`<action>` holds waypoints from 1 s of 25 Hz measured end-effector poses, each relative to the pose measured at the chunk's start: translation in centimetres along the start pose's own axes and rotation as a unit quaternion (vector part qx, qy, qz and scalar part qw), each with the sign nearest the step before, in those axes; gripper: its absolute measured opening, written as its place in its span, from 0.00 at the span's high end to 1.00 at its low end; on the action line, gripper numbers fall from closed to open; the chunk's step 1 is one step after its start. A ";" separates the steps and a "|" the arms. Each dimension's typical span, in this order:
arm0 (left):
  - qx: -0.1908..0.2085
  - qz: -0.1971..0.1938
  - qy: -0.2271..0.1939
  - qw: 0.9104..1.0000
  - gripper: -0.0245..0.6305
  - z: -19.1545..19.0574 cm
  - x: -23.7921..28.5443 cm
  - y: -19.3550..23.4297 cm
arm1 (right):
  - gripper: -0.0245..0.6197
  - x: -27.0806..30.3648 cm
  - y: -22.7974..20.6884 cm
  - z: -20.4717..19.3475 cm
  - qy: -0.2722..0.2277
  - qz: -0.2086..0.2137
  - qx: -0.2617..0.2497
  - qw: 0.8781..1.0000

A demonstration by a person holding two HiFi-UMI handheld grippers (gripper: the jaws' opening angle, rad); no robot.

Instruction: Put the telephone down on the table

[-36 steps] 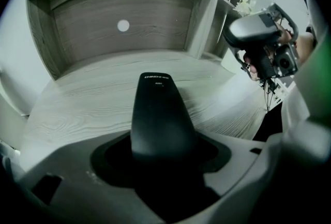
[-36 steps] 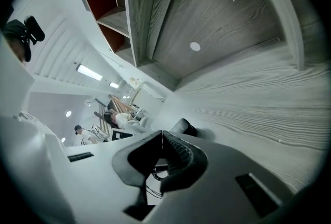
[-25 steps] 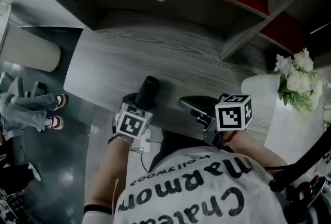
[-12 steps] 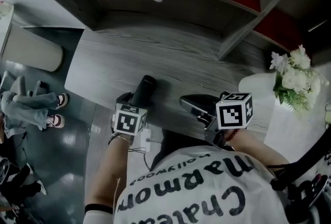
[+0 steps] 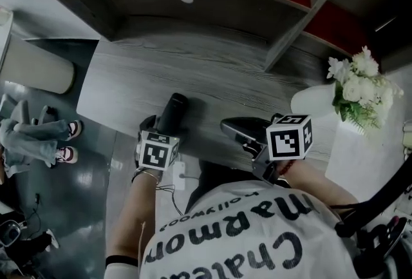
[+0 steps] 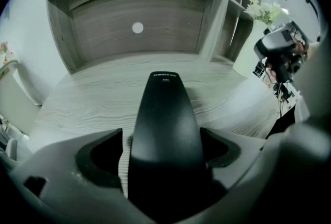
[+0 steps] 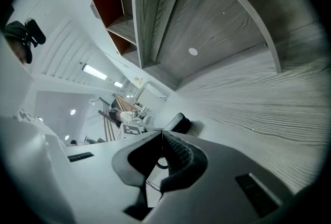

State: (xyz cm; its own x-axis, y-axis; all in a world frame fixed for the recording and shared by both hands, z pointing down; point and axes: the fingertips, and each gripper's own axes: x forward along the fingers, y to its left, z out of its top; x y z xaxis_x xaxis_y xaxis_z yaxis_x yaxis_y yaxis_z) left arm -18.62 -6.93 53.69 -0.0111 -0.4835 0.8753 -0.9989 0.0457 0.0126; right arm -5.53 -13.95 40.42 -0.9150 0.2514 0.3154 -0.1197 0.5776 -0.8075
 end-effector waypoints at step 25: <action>-0.038 0.029 -0.050 0.998 0.26 1.9 -2.3 -1.6 | 0.94 -2.8 1.2 -1.4 -0.004 -0.008 -0.015 1.000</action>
State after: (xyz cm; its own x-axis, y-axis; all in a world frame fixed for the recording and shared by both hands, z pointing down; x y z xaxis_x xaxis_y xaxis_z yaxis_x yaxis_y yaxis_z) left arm -17.07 -7.58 50.77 -0.0780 -0.5620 0.8234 -0.9899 0.1417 0.0029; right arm -2.53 -12.89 39.28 -0.9163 0.2359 0.3235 -0.1220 0.6051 -0.7867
